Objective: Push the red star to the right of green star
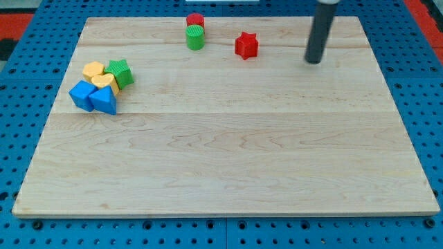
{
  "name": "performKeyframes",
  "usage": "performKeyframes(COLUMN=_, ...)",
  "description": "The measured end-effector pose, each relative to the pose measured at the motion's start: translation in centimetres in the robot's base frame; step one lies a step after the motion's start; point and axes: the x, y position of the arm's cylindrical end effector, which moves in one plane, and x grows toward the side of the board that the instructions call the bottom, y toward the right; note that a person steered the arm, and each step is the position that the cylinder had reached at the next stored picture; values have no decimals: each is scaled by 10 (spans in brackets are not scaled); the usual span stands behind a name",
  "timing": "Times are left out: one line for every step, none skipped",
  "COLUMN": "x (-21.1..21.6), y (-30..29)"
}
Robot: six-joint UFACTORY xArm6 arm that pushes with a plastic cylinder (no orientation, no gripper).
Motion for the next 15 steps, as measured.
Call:
performKeyframes(x=-48, y=0)
performKeyframes(x=-54, y=-45)
performKeyframes(x=-37, y=-72)
performKeyframes(x=-20, y=-117)
performKeyframes(x=-23, y=-144)
performKeyframes(x=-55, y=-150)
performKeyframes(x=-23, y=-187)
performKeyframes(x=14, y=-222)
performKeyframes(x=37, y=-251)
performKeyframes(x=42, y=-223)
performKeyframes(x=39, y=-189)
performKeyframes(x=33, y=-169)
performKeyframes(x=42, y=-117)
performKeyframes(x=58, y=-108)
performKeyframes(x=65, y=-131)
